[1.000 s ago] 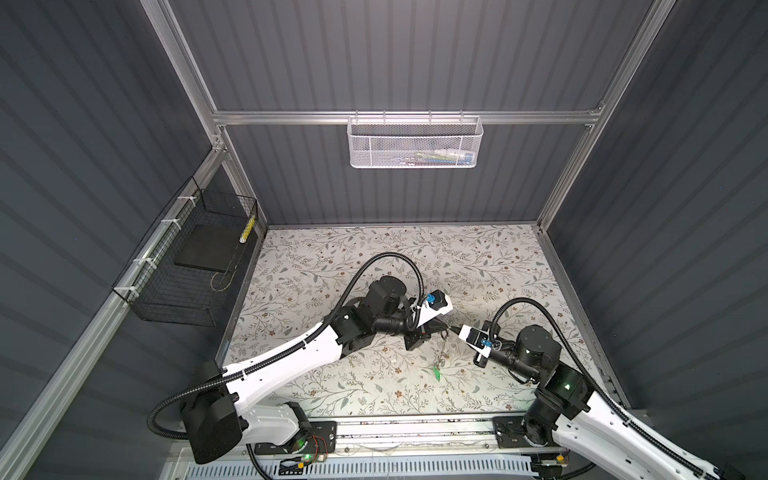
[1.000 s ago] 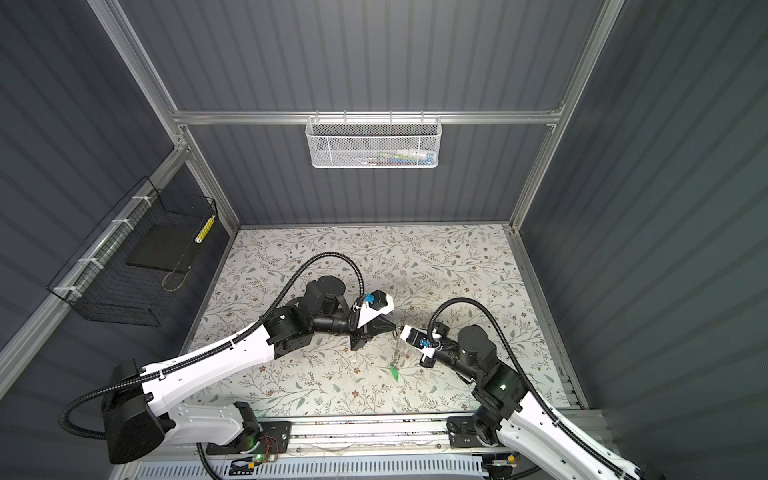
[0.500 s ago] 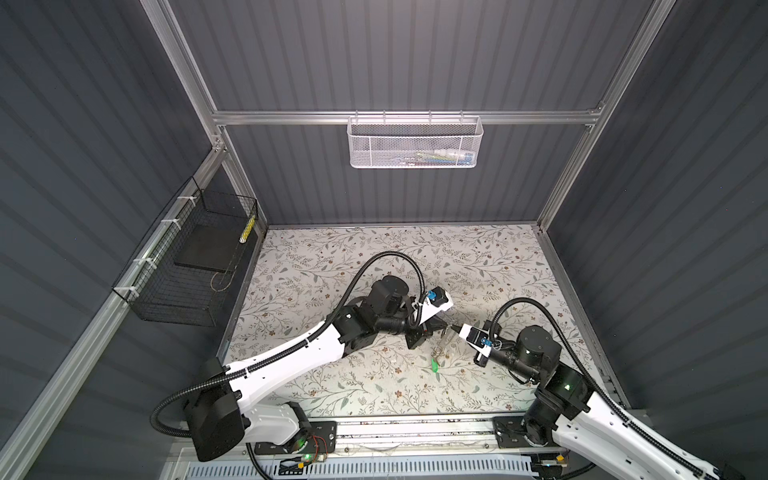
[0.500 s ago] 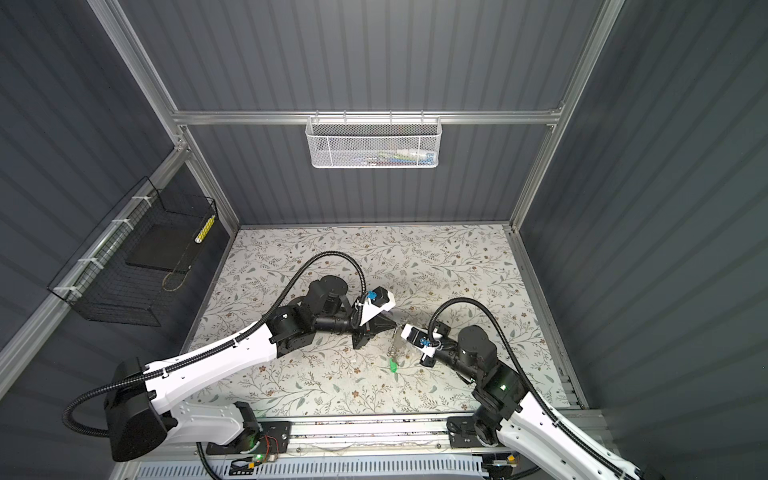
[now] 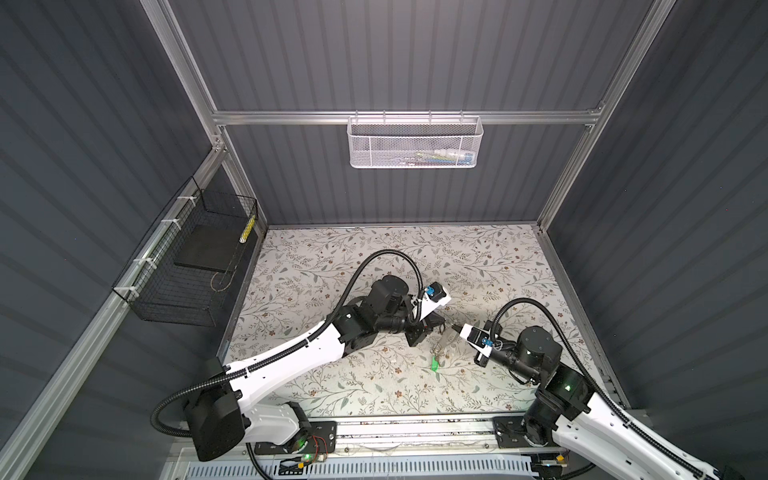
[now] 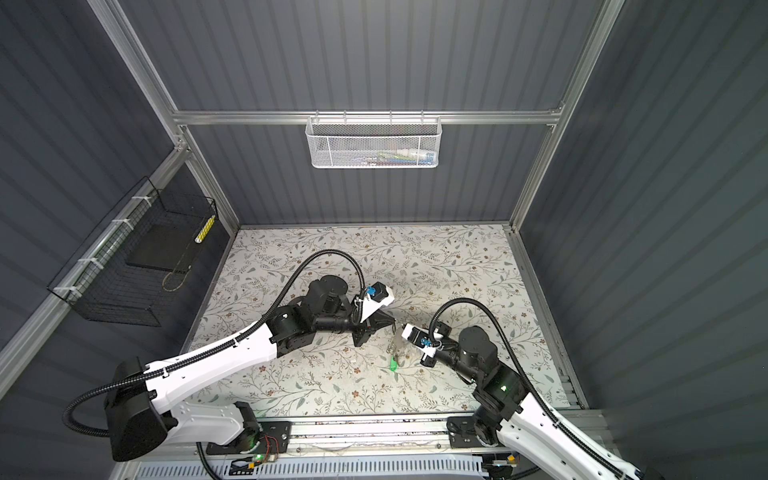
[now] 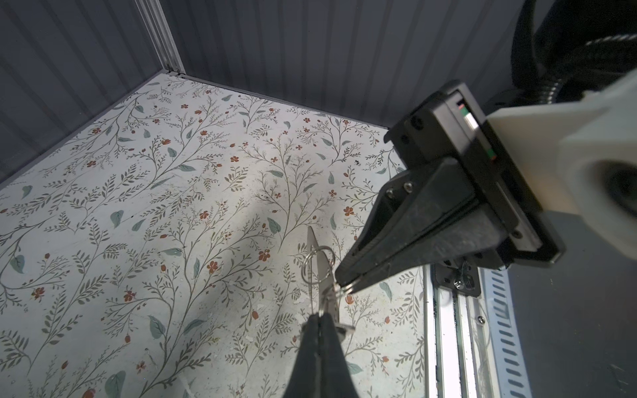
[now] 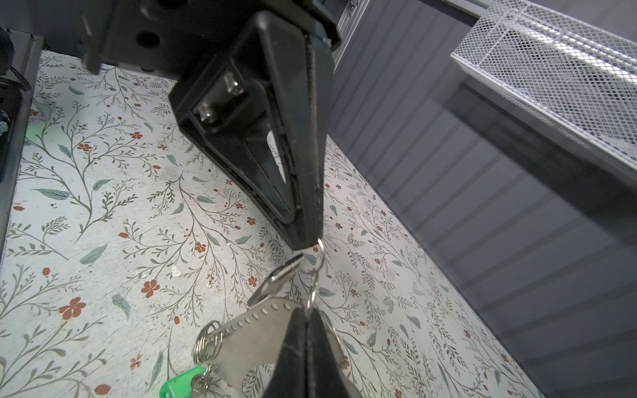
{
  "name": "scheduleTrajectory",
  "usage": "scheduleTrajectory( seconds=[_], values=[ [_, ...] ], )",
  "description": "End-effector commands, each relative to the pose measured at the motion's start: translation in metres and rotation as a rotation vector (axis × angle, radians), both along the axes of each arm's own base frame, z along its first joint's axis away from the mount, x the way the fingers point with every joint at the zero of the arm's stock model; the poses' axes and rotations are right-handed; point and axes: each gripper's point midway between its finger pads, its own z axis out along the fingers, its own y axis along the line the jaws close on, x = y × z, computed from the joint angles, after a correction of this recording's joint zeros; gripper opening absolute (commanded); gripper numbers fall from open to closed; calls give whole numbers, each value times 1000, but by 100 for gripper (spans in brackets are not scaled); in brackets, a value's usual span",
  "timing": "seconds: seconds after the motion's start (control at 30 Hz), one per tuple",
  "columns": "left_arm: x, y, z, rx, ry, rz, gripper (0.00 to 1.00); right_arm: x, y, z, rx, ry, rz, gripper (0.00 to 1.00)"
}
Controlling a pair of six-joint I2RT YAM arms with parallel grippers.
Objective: Put the keys on the keyring
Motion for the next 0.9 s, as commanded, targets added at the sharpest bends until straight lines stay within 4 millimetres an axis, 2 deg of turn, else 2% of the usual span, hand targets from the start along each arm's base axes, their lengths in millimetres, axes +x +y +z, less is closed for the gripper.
scheduleTrajectory(
  seconds=[0.0, 0.13, 0.3, 0.33, 0.37, 0.43, 0.63, 0.73, 0.87],
  values=[
    [5, 0, -3, -7, 12, 21, 0, -7, 3, 19, 84, -50, 32, 0],
    [-7, -1, -12, 11, 57, -42, 0, -10, 2, 27, 126, -75, 39, 0],
    [-8, 0, -19, 57, 84, -63, 0, -14, 7, 31, 142, -69, 76, 0],
    [-8, 1, -20, 63, 83, -65, 3, -14, 7, 32, 147, -68, 81, 0],
    [-7, 2, -20, 67, 80, -66, 10, -15, 9, 32, 150, -67, 89, 0],
    [-5, 6, -19, 72, 70, -60, 30, -17, 11, 31, 153, -55, 106, 0],
    [-9, 21, 10, 16, -87, -81, 47, -18, 19, 29, 150, -20, 147, 0],
    [-14, 30, 26, -19, -176, -93, 47, -23, 25, 31, 152, -6, 196, 0],
    [-33, 34, 32, -45, -256, -209, 47, -25, 29, 34, 157, 4, 224, 0]
  ],
)
